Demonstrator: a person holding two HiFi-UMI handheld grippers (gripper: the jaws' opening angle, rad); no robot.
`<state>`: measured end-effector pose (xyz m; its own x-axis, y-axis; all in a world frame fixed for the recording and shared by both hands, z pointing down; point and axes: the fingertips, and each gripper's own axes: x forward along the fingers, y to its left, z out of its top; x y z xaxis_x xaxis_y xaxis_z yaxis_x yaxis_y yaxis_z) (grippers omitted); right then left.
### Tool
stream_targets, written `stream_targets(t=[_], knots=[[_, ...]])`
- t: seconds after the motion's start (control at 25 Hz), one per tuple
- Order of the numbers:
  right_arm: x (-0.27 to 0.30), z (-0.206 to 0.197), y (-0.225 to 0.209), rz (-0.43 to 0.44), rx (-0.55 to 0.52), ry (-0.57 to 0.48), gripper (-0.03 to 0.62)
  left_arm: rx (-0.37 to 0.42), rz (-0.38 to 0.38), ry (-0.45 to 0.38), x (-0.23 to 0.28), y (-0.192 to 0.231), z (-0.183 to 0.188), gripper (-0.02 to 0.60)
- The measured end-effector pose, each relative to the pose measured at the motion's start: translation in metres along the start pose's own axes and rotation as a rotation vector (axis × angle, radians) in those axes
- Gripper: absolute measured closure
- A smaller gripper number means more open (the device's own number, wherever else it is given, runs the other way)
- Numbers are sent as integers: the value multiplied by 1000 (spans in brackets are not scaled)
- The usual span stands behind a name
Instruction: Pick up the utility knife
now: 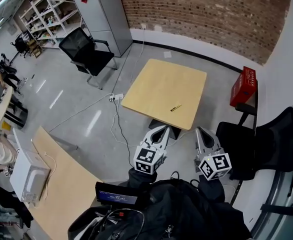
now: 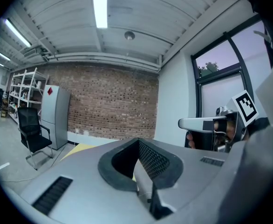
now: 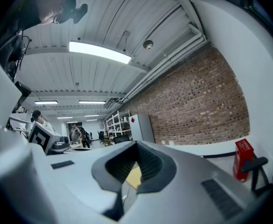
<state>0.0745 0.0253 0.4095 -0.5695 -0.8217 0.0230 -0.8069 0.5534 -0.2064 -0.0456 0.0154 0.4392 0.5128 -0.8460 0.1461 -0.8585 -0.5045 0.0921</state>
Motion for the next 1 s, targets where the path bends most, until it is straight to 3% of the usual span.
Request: stream_targets(t=[0.44,0.6,0.8,1.0], knots=[[26,-4,-45,24,59,35,591,4,40,24,50,12,3,581],[29,-10,-66,0,86,53,589,2,27,52,64,6,-6,581],[36,-22,-74,-14,121,87,589,-56,-34,87,70,2,-13,581],[58,-28,-75,-19,116,114,589,-64,-47,112,84,20,-19,581]])
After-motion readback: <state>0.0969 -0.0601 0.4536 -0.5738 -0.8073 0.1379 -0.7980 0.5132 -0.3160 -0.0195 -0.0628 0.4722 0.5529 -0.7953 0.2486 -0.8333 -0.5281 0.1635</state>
